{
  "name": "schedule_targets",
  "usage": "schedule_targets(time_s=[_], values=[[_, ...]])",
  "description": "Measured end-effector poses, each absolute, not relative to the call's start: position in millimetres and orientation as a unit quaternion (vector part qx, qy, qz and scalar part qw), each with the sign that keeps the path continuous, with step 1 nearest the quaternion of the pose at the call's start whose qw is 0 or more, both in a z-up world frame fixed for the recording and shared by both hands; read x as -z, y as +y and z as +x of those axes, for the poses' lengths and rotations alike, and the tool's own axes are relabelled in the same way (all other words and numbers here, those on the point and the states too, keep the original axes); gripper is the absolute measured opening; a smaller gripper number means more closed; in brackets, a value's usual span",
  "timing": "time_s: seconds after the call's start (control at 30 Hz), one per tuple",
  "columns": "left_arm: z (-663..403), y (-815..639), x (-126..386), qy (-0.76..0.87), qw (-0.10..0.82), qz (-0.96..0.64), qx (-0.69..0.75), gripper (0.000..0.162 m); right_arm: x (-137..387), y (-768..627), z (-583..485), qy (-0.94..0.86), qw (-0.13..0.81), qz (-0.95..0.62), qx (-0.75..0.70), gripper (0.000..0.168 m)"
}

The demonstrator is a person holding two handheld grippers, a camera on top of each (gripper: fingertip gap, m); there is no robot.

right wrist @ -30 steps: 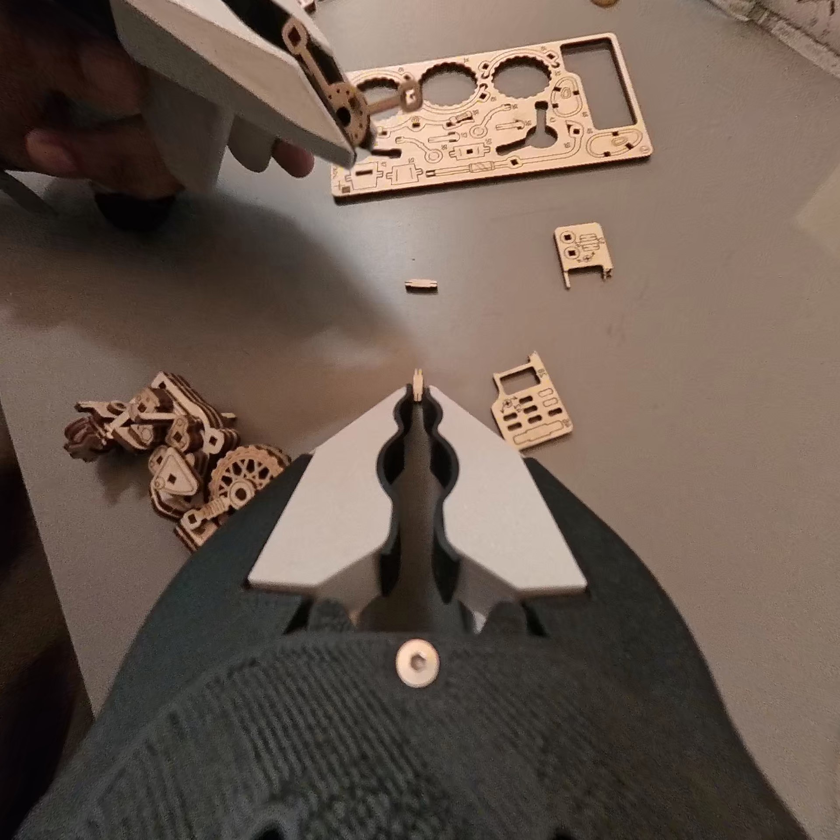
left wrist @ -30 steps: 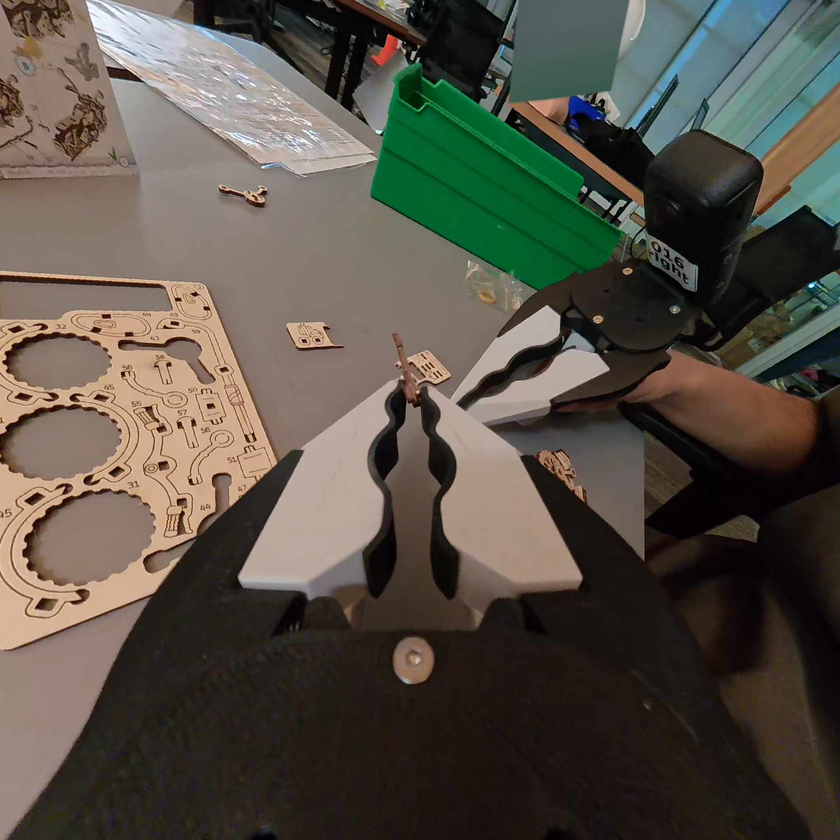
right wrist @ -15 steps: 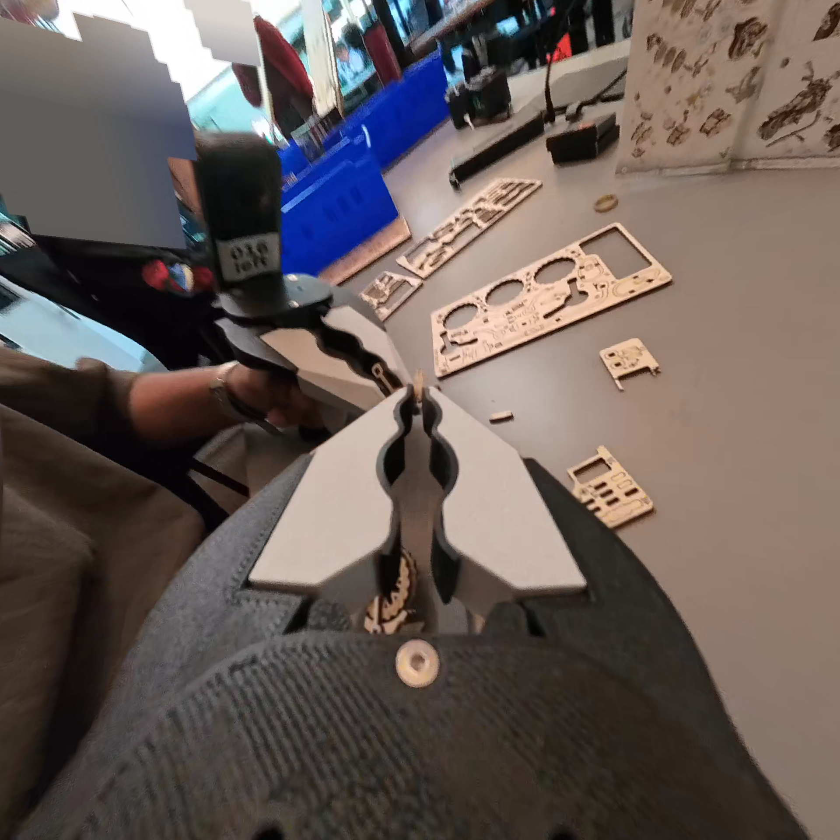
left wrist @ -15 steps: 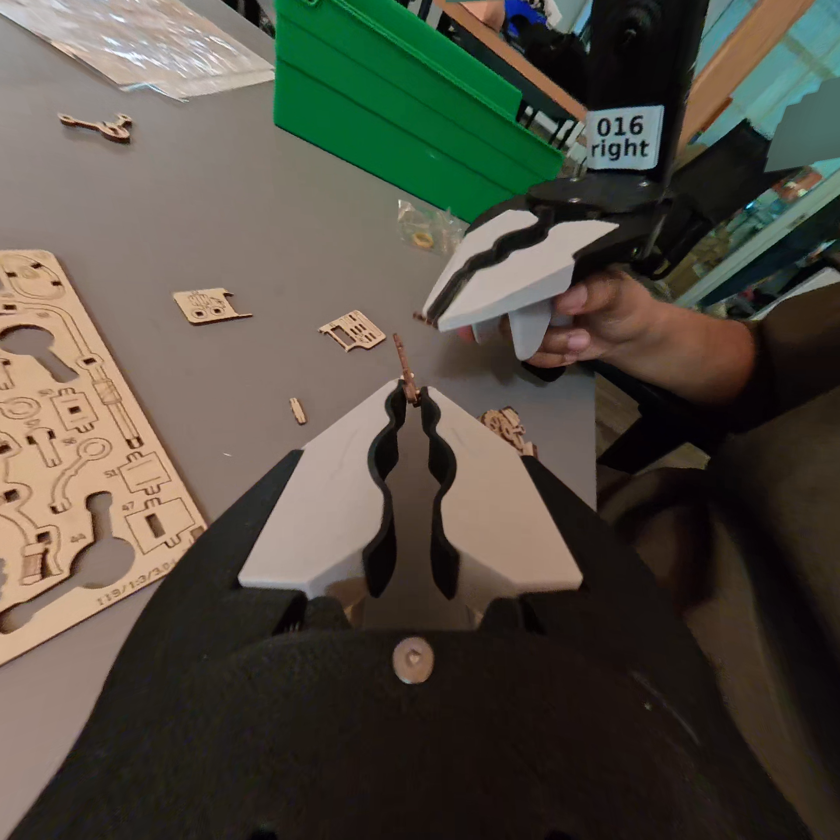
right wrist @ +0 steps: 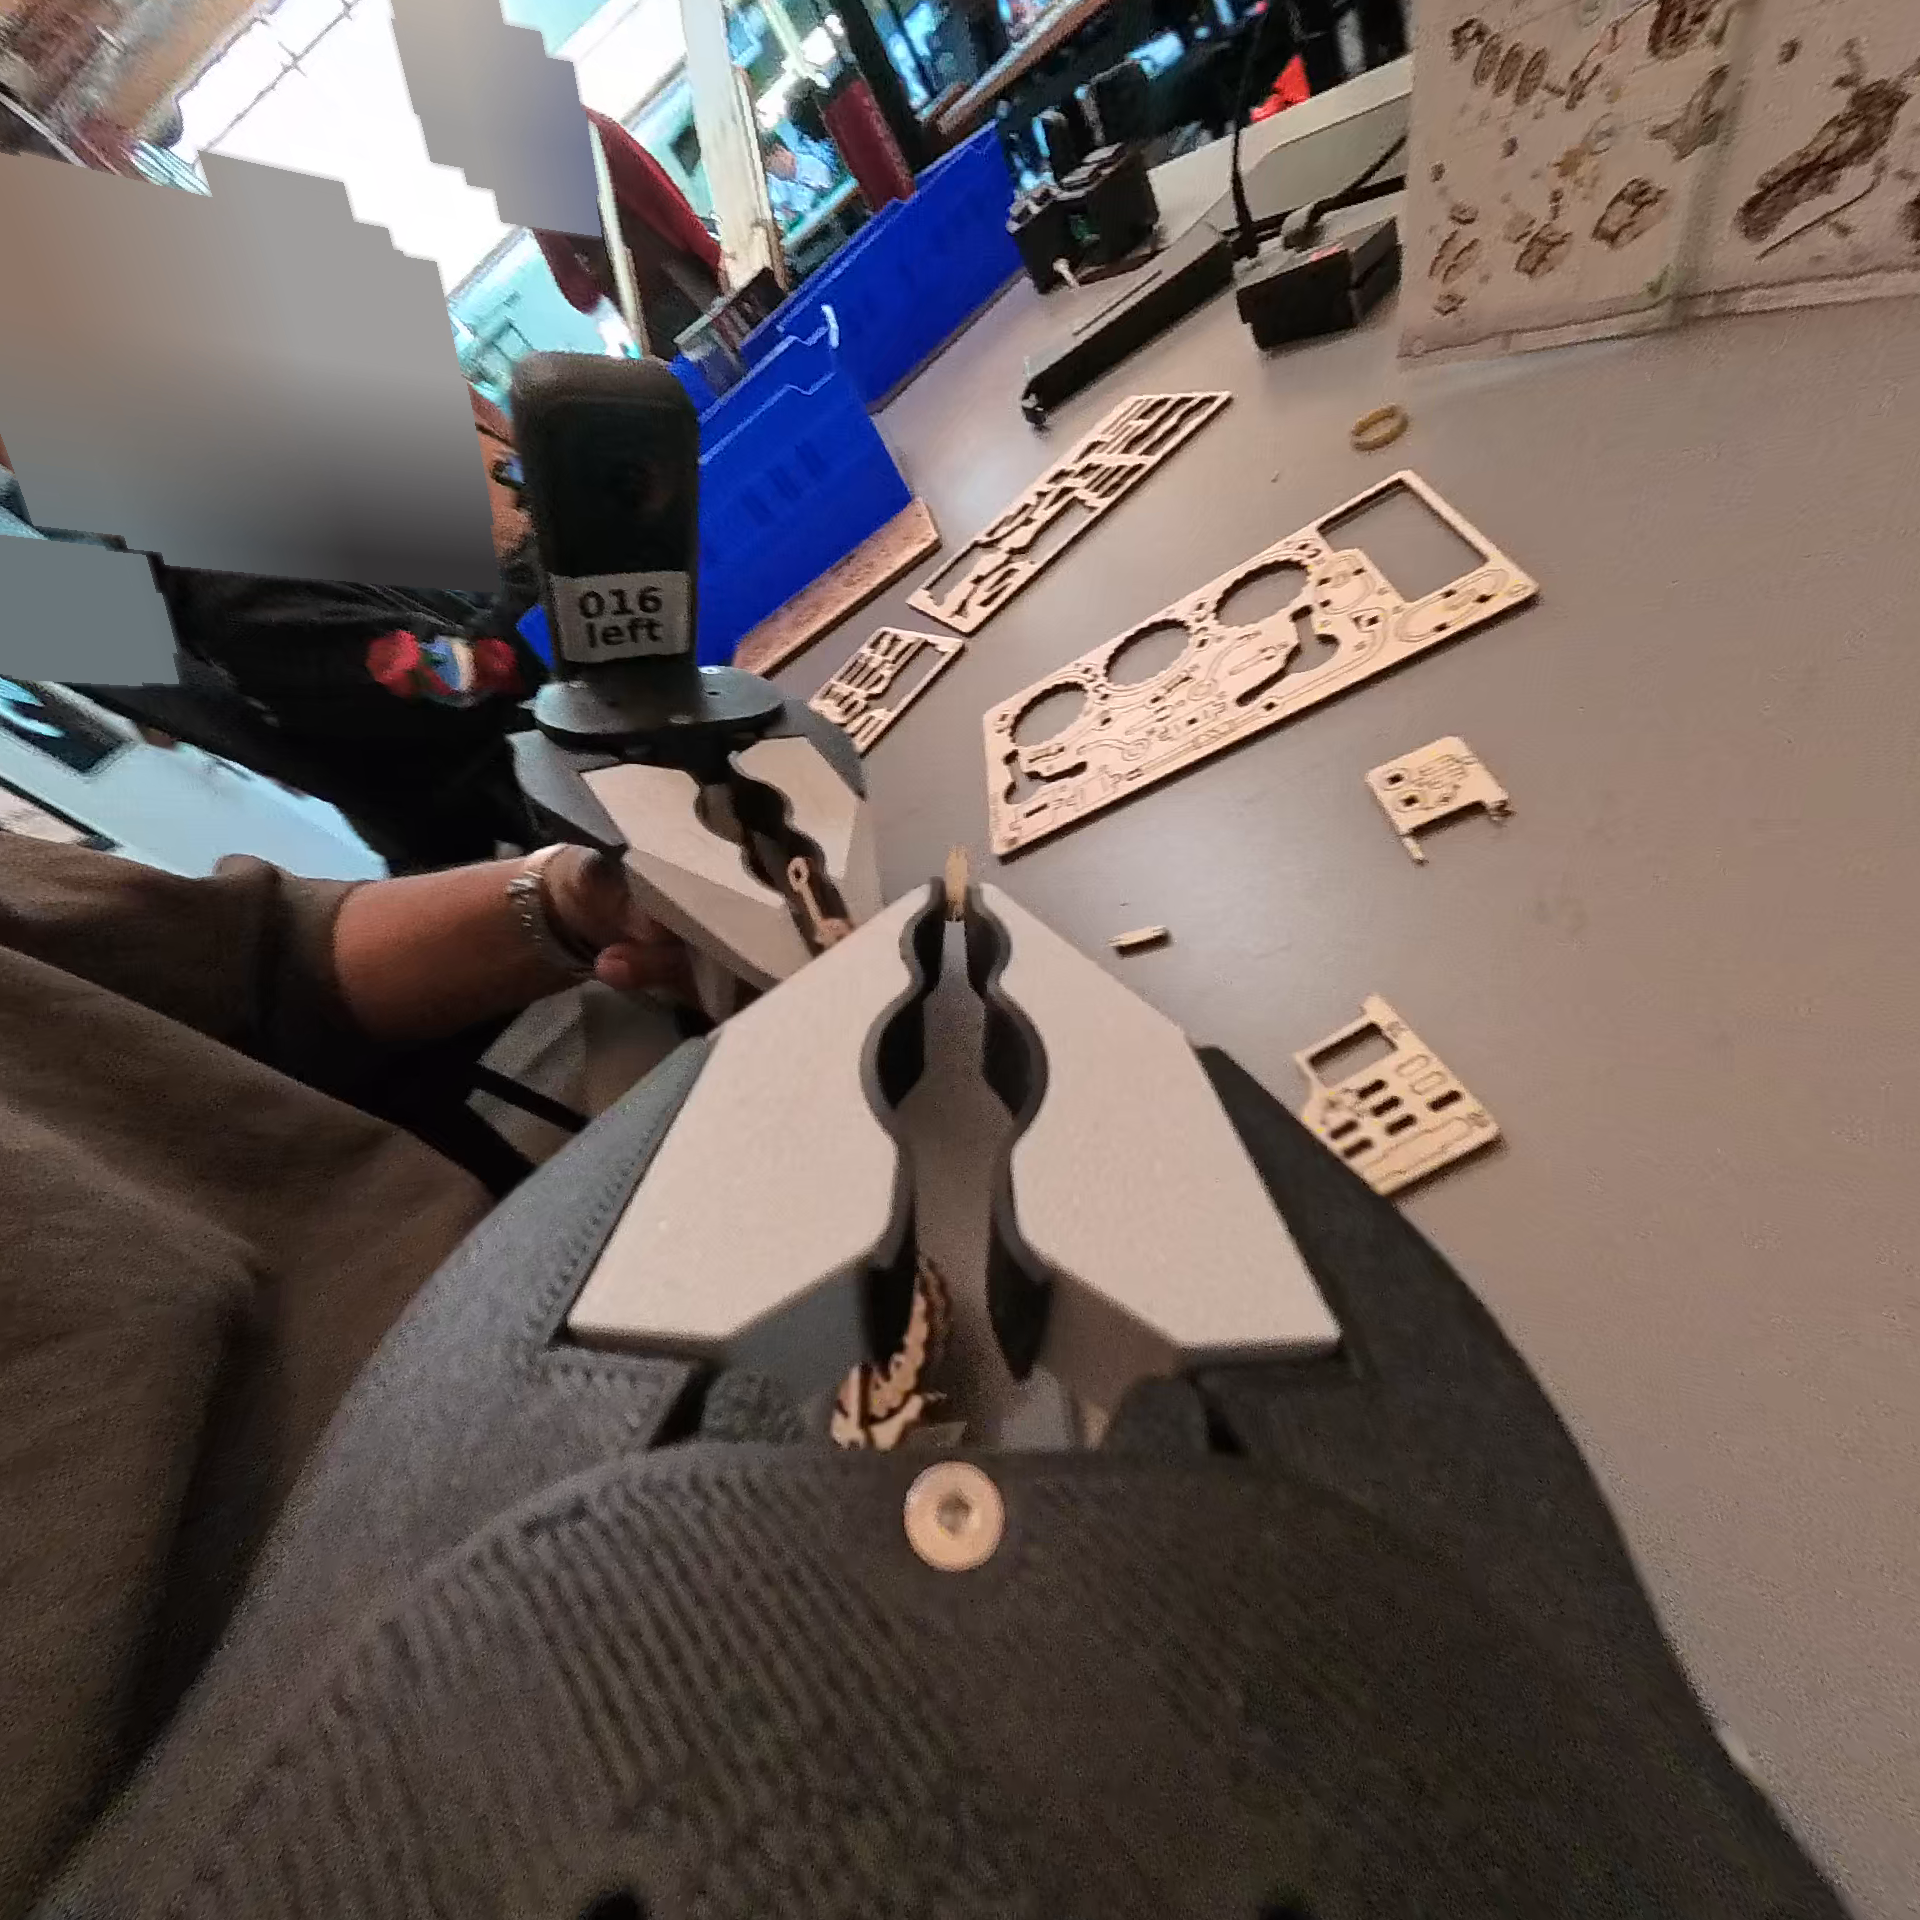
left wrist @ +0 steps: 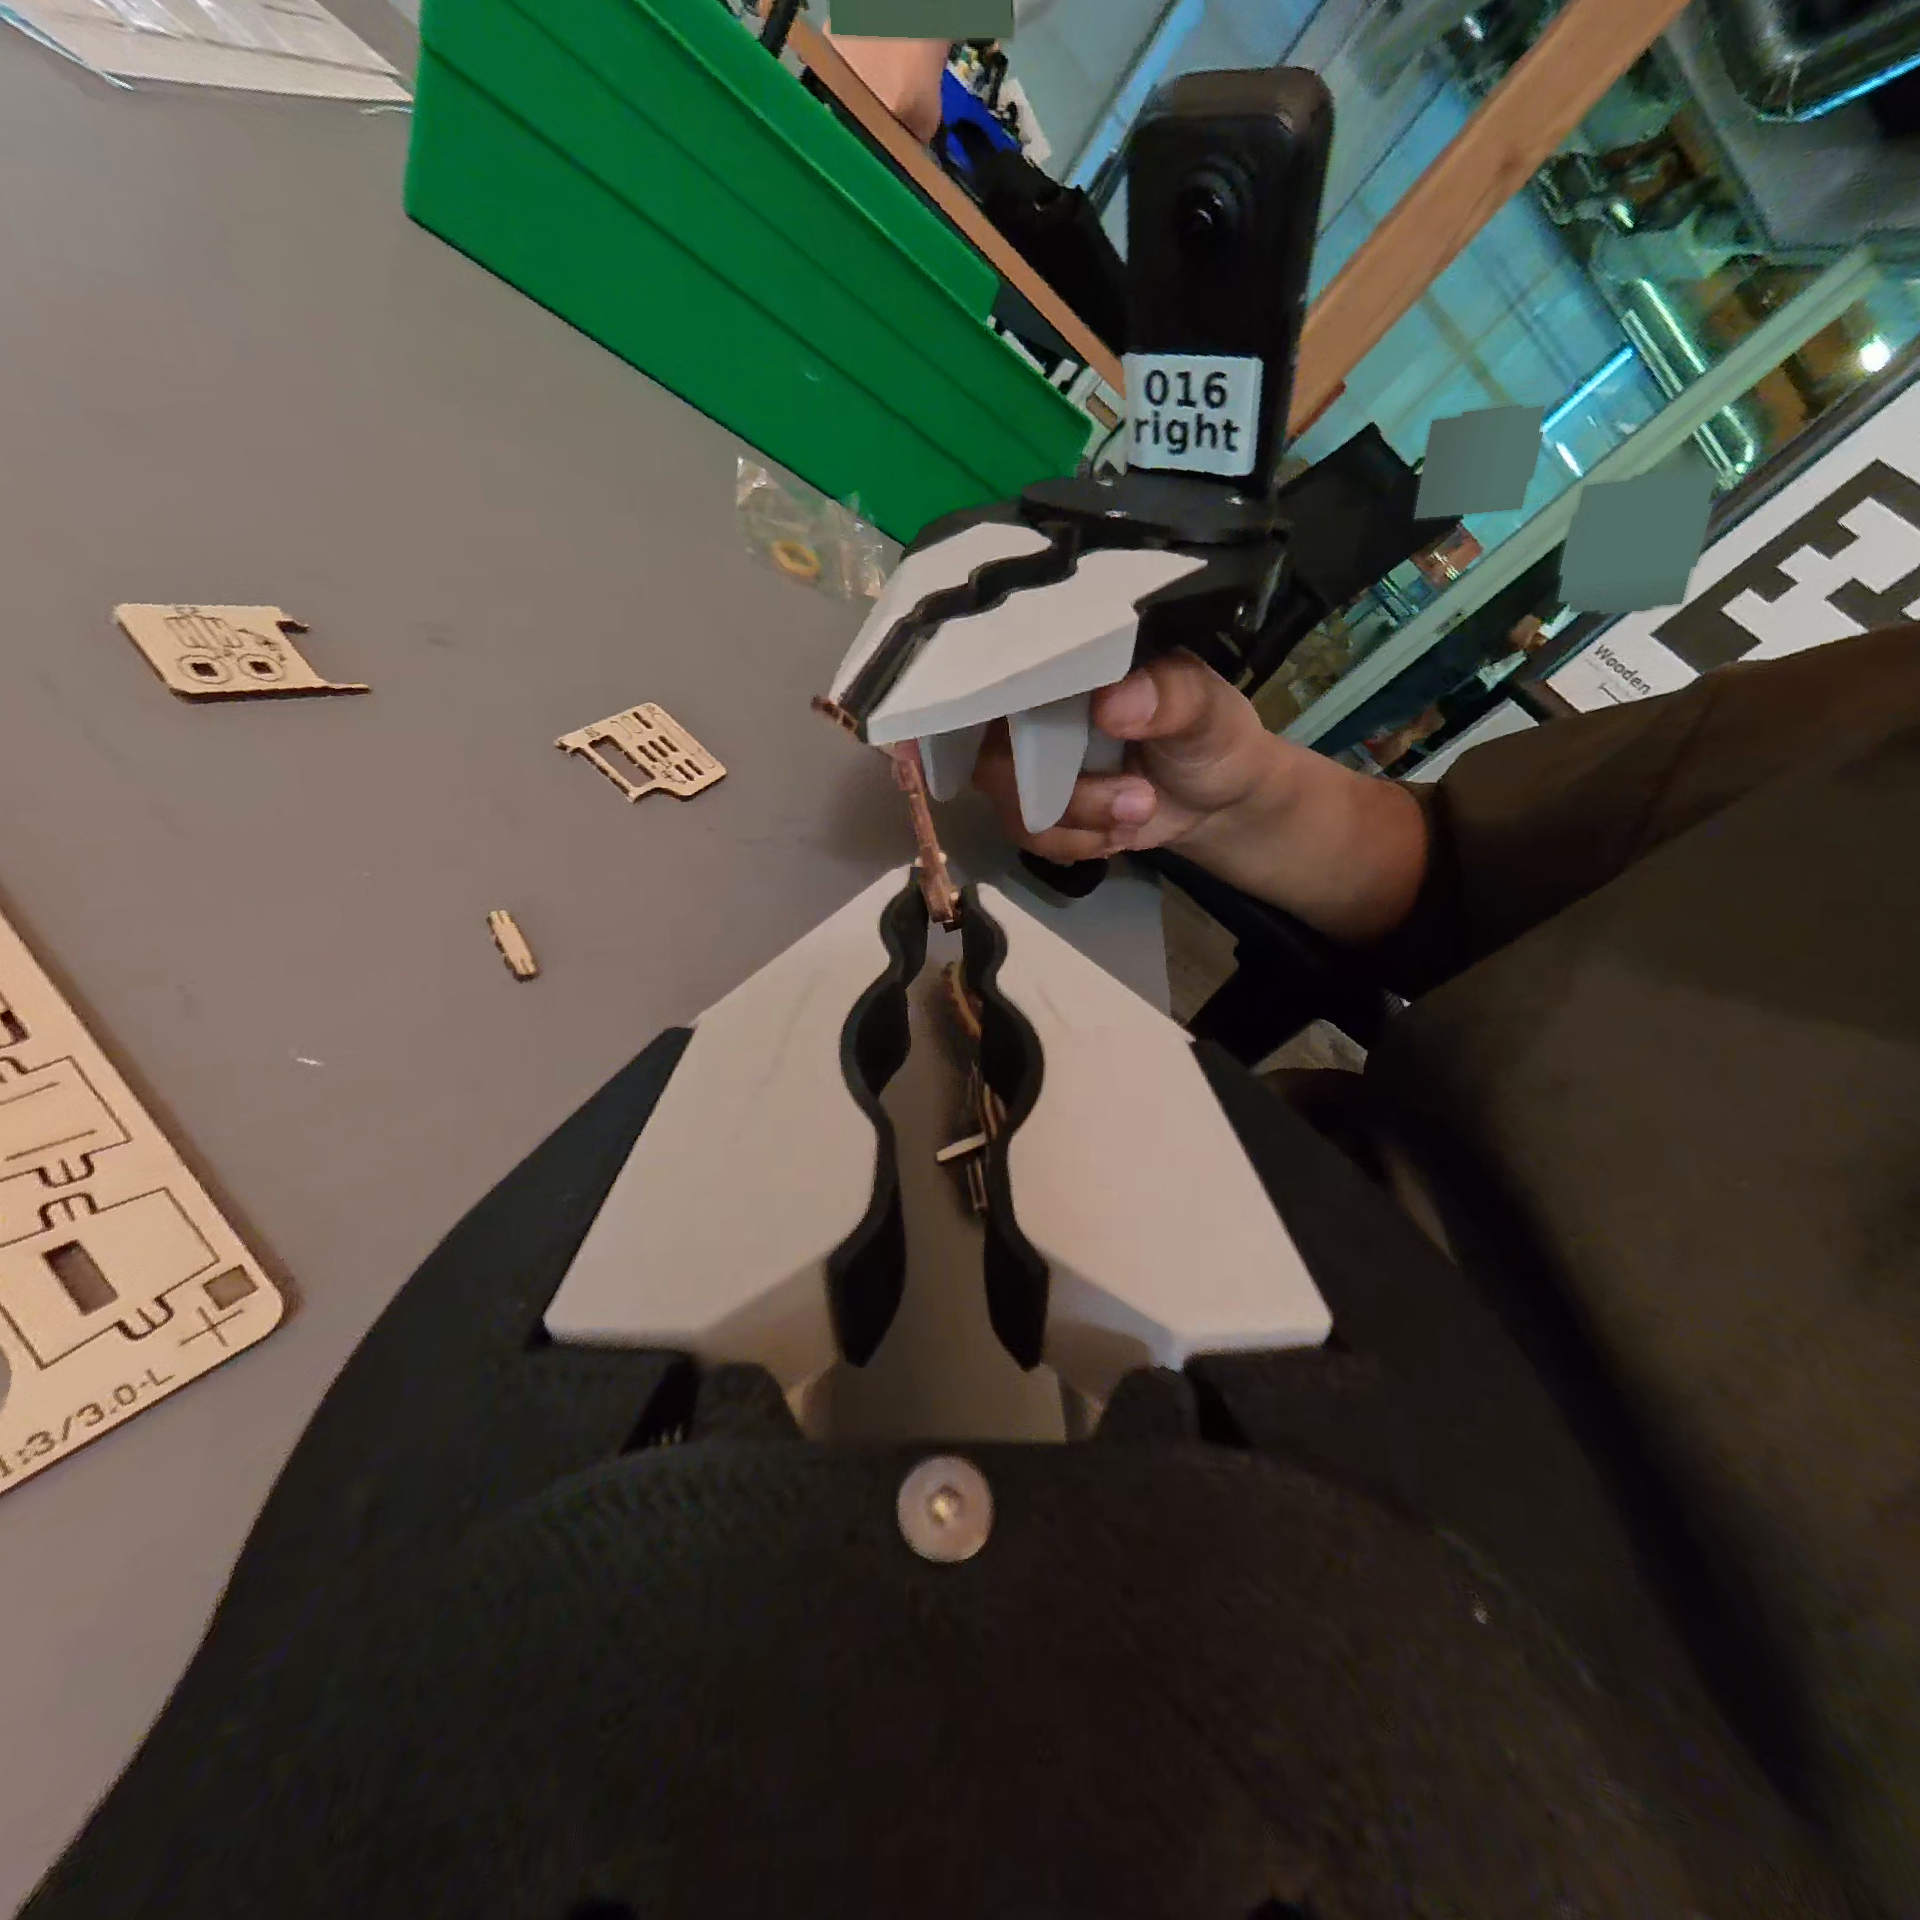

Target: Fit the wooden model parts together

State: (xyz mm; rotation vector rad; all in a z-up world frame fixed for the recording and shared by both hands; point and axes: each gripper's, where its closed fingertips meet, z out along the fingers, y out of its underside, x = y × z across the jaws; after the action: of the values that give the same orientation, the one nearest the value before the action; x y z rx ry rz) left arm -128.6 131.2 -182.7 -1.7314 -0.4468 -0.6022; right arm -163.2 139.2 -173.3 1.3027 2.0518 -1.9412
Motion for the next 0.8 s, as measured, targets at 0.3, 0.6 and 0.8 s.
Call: schedule_targets(time_s=[0.3,0.6,0.8], values=[[-130,130,178,-0.191,0.601,-0.73,0.262,0.003,164,138,-158,0.615,0.092,0.418,0.662,0.003],[-126,129,171,-0.173,0.616,-0.72,0.27,0.003,159,135,-154,0.593,0.138,0.414,0.676,0.002],[-132,128,171,-0.187,0.619,-0.716,0.263,0.003,193,160,-164,0.676,0.051,0.442,0.587,0.002]])
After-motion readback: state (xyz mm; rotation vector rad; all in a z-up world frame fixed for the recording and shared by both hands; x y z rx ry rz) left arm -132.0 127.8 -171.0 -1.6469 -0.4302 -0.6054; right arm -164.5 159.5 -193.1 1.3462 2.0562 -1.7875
